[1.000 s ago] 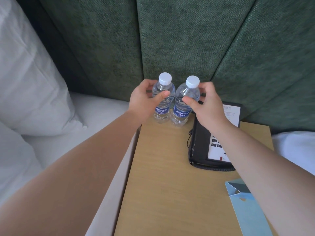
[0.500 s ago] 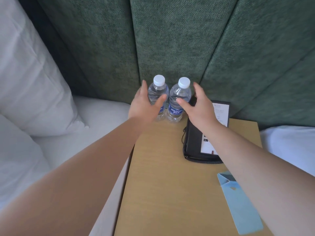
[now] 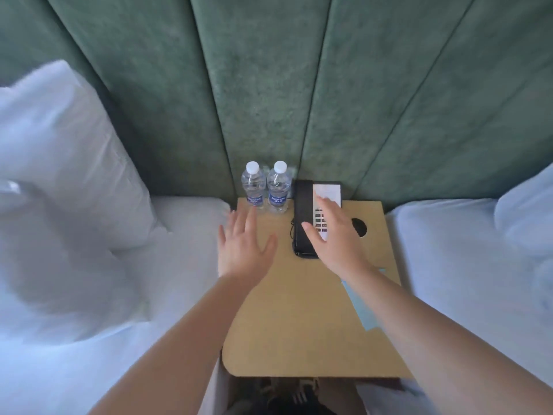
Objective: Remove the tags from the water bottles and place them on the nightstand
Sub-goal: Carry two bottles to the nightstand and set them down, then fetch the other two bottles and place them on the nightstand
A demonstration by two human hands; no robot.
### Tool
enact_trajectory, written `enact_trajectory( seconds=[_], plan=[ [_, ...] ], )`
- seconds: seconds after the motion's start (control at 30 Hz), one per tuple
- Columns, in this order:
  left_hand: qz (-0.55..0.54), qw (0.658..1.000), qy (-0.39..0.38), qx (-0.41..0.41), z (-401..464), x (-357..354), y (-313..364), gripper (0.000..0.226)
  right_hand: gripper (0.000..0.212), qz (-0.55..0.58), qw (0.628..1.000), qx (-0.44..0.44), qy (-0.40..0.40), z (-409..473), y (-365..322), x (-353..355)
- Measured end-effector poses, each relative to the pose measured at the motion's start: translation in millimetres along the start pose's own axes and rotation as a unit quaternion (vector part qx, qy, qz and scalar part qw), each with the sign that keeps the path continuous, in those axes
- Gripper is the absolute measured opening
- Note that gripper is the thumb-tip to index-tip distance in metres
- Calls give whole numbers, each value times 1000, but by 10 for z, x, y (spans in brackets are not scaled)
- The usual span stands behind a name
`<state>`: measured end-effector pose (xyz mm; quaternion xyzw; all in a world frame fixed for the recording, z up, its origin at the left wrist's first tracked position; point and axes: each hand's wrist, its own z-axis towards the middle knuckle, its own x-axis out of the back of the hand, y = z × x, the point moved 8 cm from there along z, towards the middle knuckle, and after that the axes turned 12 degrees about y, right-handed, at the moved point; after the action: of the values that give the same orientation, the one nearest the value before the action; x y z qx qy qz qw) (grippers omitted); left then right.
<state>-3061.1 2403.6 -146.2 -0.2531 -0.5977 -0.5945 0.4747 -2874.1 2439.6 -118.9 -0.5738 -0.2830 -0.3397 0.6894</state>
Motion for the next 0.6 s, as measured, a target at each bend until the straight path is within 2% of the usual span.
enact_trajectory(
  seconds=[0.1, 0.27, 0.4, 0.6],
  plan=[
    [9, 999, -36, -19, -393, 52, 173, 73, 56, -3, 1000, -15, 26, -297, -17, 324],
    [10, 996, -52, -76, -802, 233, 414, 72, 52, -32, 998, -29, 37, -806, -14, 731],
    [0, 990, -60, -128, -999, 288, 659, 74, 53, -49, 992, -74, 93, -1215, 104, 1057],
    [-3, 972, -113, -208, -1312, 130, 1222, 73, 50, -101, 972, -174, 123, -1754, 562, 1448]
  ],
)
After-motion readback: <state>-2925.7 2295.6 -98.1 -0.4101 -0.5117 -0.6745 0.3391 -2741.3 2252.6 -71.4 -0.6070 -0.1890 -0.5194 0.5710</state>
